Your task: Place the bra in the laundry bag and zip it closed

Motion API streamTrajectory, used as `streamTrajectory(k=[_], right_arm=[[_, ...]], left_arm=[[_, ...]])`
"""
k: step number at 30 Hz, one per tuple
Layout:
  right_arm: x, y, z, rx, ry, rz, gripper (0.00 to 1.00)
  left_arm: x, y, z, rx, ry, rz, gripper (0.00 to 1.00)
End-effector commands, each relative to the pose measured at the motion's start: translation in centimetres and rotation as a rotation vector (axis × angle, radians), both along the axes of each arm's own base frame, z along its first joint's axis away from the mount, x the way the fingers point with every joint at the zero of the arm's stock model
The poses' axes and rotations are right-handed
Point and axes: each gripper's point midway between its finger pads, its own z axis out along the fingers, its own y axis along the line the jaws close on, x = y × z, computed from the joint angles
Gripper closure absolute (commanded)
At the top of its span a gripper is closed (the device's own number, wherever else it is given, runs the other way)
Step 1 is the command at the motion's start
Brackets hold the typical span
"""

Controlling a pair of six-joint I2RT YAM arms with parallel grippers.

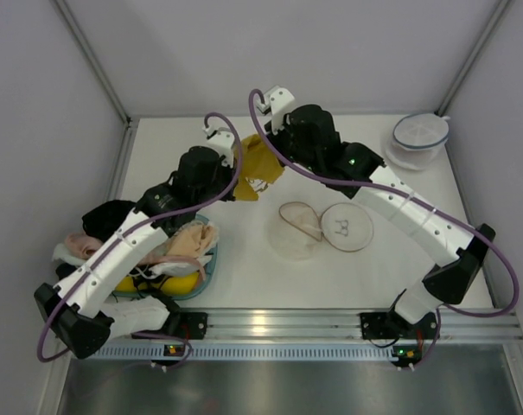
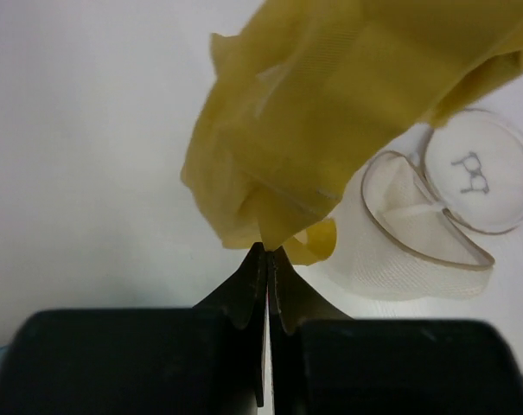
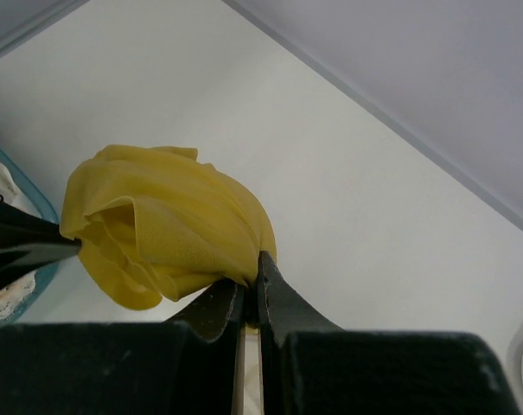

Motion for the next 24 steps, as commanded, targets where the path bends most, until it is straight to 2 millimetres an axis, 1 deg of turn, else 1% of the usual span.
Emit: streamTrajectory(k=[1,3,4,5,6,9,10,12,13,14,16,17,19,20,22,24], right_arm=[[-0.4,-2.4,3.7,0.055,-0.078,-0.046,1.00],[-0.6,-2.6,3.6,0.058,-0.084,-0.049,1.00],[-0.7,-2.9,3.9,0.063,-0.091,-0.049,1.00],[-0.7,-3.0,3.5,0.058,-0.087,-0.052,1.00],[-0.8,-3.2,3.8,0.066,-0.092,-0.053,1.00],[-0.9,-3.3,3.6,0.073,-0.089,-0.037,1.00],[-1.3,-3.2,3.6,0.075,-0.090,-0.018,1.00],[-1.6,-3.2,3.5,0.074,-0.091,0.000,1.00],[-2.0,-3.1,3.8,0.082,-0.102,0.025,1.00],[-2.2,-3.1,3.3,0.075,-0.099,0.035,1.00],[-2.4,-3.4,3.8,0.095,-0.116,0.038,1.00],[-2.6,-3.5,3.1,0.086,-0.109,0.046,1.00],[-2.8,-3.8,2.9,0.073,-0.116,0.068,1.00],[-3.0,-3.7,2.3,0.062,-0.105,0.088,1.00],[-3.9,-3.3,1.7,0.065,-0.093,0.173,1.00],[-4.0,-3.1,1.7,0.090,-0.093,0.219,1.00]], left_arm=[[1.5,2.6,5.4,-0.045,-0.196,0.147,1.00],[1.5,3.3,6.2,-0.045,-0.233,0.168,1.00],[1.1,3.7,7.0,-0.059,-0.253,0.177,1.00],[1.0,4.1,7.2,-0.052,-0.264,0.183,1.00],[1.0,4.7,7.7,-0.048,-0.280,0.207,1.00],[0.9,5.8,8.4,-0.038,-0.308,0.251,1.00],[0.9,6.2,8.7,-0.032,-0.318,0.263,1.00],[0.8,6.4,9.0,-0.036,-0.326,0.270,1.00],[0.8,6.5,9.4,-0.040,-0.334,0.271,1.00],[0.8,6.6,9.6,-0.037,-0.339,0.275,1.00],[0.6,6.7,9.9,-0.038,-0.348,0.274,1.00],[0.5,6.9,10.1,-0.040,-0.352,0.281,1.00],[0.3,7.1,10.7,-0.054,-0.364,0.285,1.00],[0.3,7.3,10.9,-0.057,-0.368,0.291,1.00],[0.1,7.8,11.5,-0.060,-0.383,0.314,1.00],[0.1,8.2,11.8,-0.062,-0.390,0.332,1.00]])
